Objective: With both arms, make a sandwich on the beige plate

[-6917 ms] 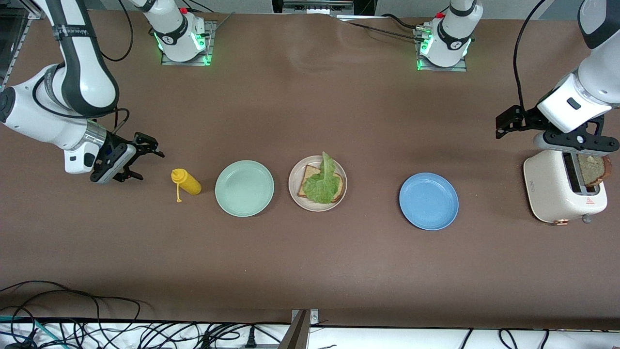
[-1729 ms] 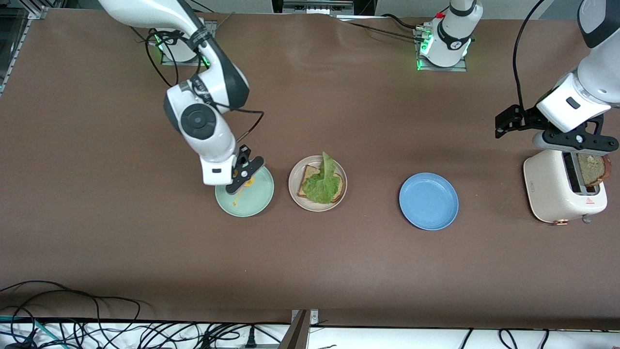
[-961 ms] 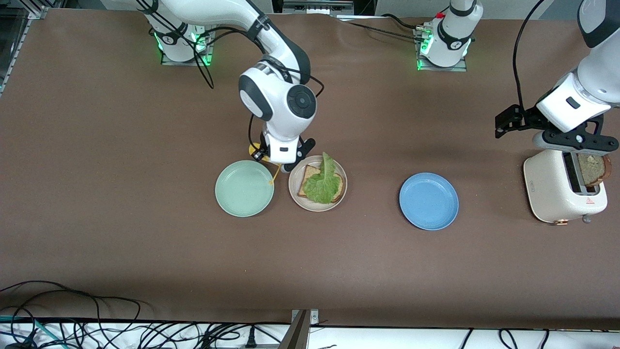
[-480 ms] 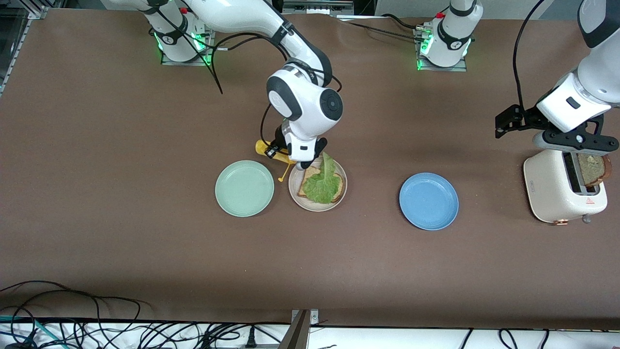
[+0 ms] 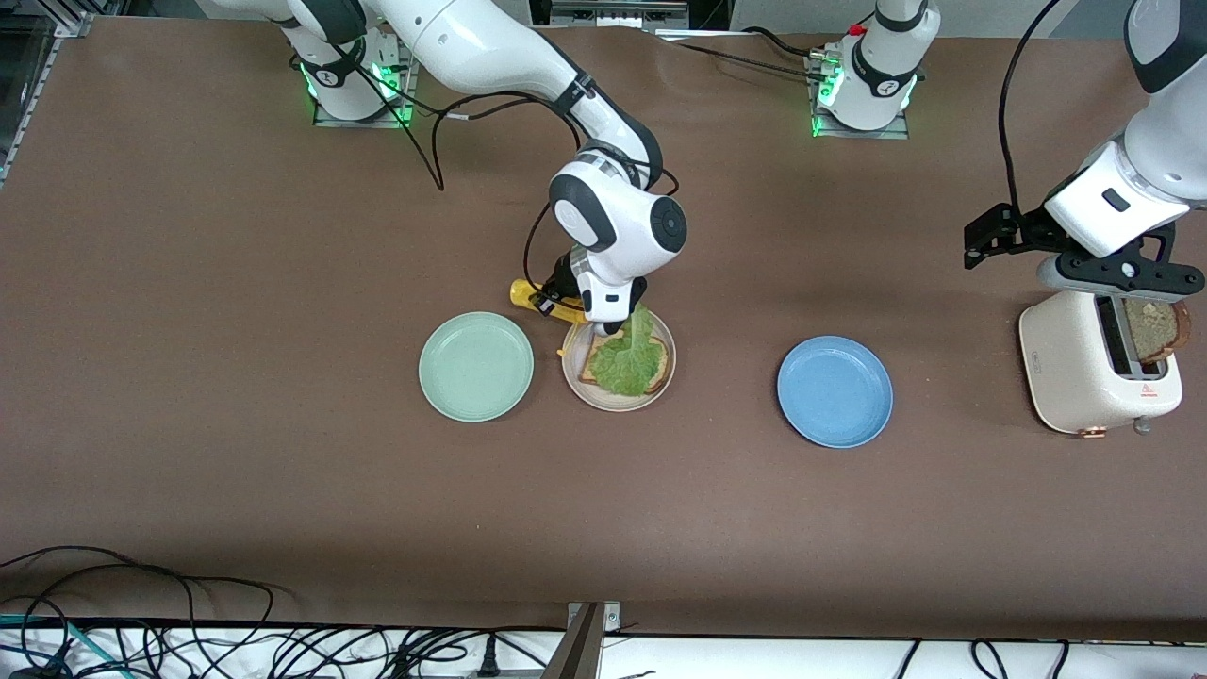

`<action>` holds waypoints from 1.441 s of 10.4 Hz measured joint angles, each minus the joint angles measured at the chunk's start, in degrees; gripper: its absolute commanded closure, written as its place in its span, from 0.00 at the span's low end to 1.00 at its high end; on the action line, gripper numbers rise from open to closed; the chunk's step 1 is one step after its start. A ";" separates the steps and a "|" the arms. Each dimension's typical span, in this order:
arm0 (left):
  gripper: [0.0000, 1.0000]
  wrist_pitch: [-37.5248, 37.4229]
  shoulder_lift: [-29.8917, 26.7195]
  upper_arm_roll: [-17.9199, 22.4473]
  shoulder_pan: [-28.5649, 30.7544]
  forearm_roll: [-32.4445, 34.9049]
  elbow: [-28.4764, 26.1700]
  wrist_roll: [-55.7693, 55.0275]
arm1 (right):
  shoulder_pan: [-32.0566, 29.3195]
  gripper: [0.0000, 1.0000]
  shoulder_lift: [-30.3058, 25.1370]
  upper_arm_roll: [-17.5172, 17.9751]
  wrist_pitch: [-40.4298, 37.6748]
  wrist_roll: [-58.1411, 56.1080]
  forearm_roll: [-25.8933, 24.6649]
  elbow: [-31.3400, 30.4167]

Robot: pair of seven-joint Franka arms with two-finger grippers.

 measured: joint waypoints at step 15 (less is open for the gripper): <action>0.00 -0.08 0.00 0.01 0.00 0.00 0.00 0.00 | -5.93 0.99 -8.22 -2.82 -2.96 -9.51 5.35 2.73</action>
